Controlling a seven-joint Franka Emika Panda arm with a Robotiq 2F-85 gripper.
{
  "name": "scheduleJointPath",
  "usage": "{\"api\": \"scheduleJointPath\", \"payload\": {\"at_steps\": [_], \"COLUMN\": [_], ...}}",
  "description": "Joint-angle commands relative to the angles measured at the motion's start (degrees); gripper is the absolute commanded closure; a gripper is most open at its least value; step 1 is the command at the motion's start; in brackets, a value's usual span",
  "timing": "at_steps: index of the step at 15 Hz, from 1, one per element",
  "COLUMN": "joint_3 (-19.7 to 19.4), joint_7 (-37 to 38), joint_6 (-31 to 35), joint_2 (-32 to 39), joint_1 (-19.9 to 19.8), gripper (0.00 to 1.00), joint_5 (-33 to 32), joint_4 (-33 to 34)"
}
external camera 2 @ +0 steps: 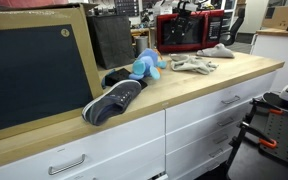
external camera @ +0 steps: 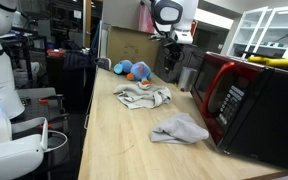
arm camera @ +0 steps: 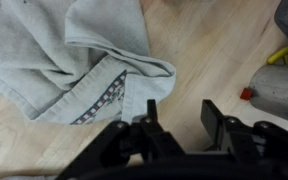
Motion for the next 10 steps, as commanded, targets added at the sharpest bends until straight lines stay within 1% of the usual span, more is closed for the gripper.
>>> {"api": "scheduleJointPath", "payload": {"at_steps": [1,3,4,8,10], "joint_3": [0.4,0.2,0.1,-0.1,-0.2], "joint_7": [-5.8,-8.8,-10.5,-16.1,-18.5], "joint_6": [-5.5,-8.5,-10.0,-12.6,-11.0], "joint_2": [-3.3,-4.0,-4.2,-4.3,-4.5], "joint_1": [-1.8,-1.9,-1.9,-0.6,0.5], "gripper": [0.19,0.03,0.00,0.00,0.00], "joint_5": [0.5,-0.1,-0.5,-3.6,-6.2], "joint_4": [-1.9,-3.3,-4.1,-8.1,-11.1]}}
